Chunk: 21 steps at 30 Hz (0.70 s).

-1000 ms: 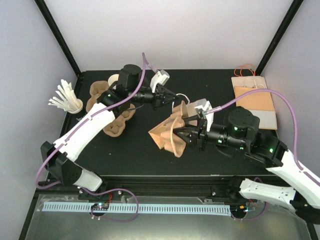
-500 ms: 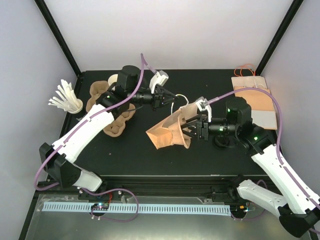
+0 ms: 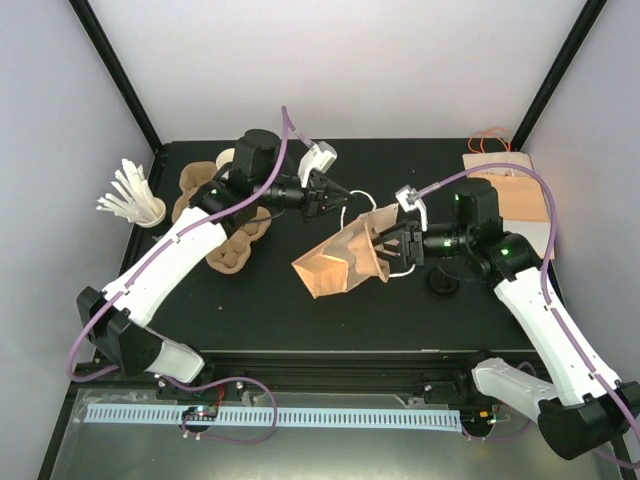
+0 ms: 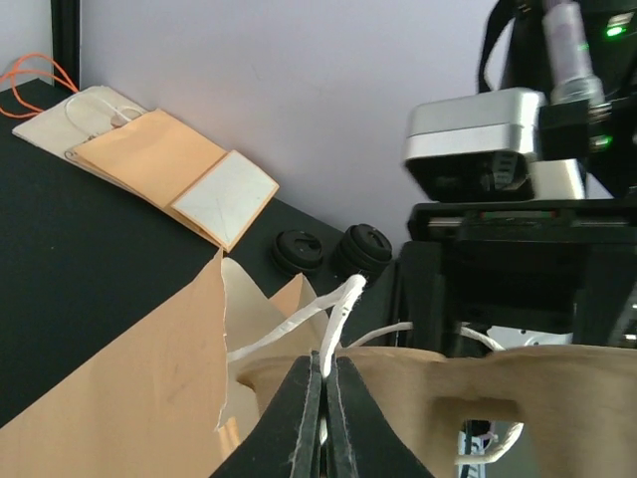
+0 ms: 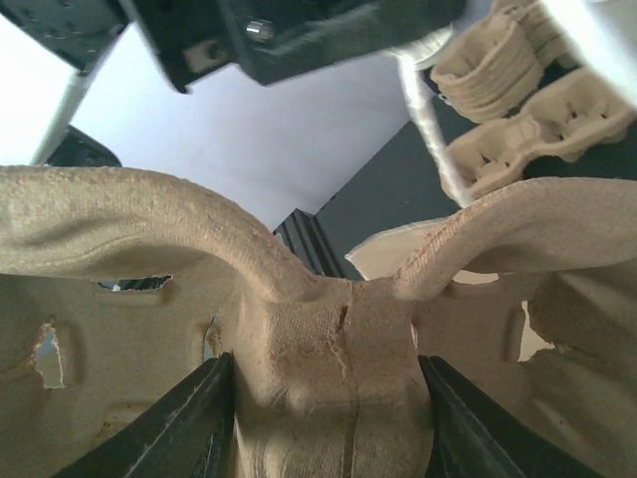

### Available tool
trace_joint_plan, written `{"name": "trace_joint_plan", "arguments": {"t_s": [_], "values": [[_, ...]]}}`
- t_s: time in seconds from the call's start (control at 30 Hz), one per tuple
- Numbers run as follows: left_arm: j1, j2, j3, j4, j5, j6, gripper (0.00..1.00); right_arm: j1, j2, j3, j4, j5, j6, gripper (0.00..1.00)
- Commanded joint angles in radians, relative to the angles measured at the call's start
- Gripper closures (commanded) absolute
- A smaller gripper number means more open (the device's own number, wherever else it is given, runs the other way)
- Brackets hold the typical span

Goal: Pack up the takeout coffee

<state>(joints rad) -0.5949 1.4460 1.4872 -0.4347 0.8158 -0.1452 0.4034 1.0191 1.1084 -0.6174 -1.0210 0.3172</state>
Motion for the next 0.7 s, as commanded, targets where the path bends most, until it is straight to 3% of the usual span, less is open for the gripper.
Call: {"name": "trace_joint_plan", "arguments": {"t_s": [0.0, 0.3, 0.67], "values": [[-0.001, -0.020, 0.064, -0.038, 0.025, 0.038, 0.98, -0.053, 0.020, -0.038, 0.007, -0.085, -0.039, 0.50], [0.000, 0.006, 0.165, -0.070, -0.011, 0.052, 0.98, -0.057, 0.070, -0.008, -0.146, 0.083, -0.148, 0.50], [-0.001, 0.033, 0.181, -0.099, 0.042, 0.062, 0.98, -0.055, 0.056, 0.050, -0.197, 0.485, -0.131, 0.51]]}}
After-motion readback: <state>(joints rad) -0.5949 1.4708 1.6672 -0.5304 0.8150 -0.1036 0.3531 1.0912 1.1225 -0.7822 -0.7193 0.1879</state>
